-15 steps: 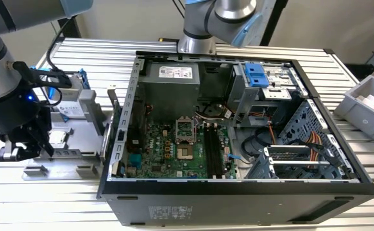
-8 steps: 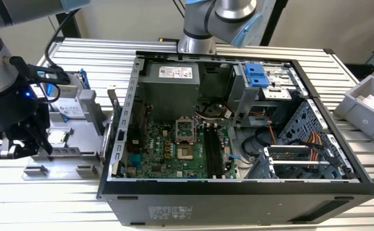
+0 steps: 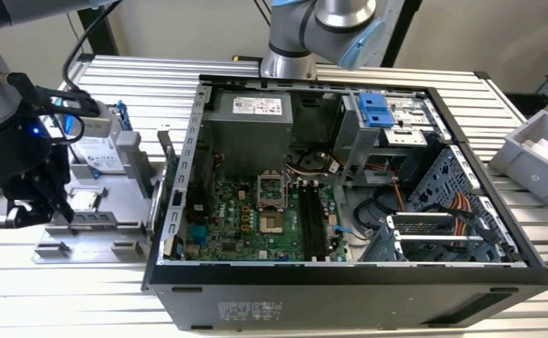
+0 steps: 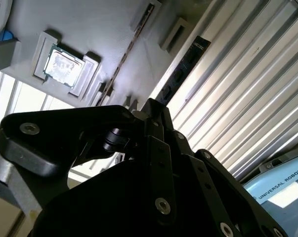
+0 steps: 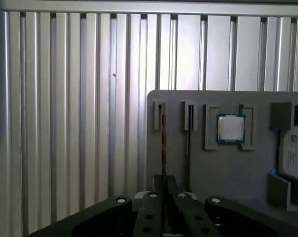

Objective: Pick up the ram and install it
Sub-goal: 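Pick up the ram and move it above insertion slot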

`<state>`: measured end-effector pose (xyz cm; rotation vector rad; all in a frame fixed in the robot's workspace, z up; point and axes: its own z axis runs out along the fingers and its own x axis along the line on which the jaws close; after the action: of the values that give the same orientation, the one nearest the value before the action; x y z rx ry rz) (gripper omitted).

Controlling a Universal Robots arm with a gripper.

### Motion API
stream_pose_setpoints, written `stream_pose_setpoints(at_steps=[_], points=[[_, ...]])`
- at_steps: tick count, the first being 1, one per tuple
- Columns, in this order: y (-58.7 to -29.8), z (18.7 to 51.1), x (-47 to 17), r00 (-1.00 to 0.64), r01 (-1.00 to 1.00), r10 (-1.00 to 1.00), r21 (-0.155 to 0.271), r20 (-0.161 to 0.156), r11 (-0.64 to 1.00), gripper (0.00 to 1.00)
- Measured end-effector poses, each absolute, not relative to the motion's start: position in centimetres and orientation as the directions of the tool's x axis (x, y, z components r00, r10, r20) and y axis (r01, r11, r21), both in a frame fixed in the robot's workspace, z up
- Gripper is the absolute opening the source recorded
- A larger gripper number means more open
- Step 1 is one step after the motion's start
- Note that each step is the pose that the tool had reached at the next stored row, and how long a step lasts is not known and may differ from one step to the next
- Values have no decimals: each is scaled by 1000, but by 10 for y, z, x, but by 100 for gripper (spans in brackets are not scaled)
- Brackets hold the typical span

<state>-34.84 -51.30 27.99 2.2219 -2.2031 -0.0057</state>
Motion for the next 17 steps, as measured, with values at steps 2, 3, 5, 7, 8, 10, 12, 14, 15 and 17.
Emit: stream_pose_setpoints(at_steps=[2,3,5,7,8,10,12,14,15,17], points=[[-513,283,-348,9,-1000,-1000,12,6,-9,0],[-513,284,-348,9,-1000,-1000,11,6,-9,0],[-513,287,-348,9,-1000,-1000,12,6,-9,0],[-513,289,-348,8,-1000,-1000,11,6,-8,0],[-513,291,-348,8,-1000,-1000,12,6,-8,0],[-513,293,-348,8,-1000,-1000,12,6,-8,0],[-513,296,-348,8,-1000,-1000,12,6,-8,0],[-513,298,-348,8,-1000,-1000,12,6,-8,0],[-513,299,-348,9,-1000,-1000,11,6,-8,0],[-513,302,-348,8,-1000,-1000,11,6,-8,0]])
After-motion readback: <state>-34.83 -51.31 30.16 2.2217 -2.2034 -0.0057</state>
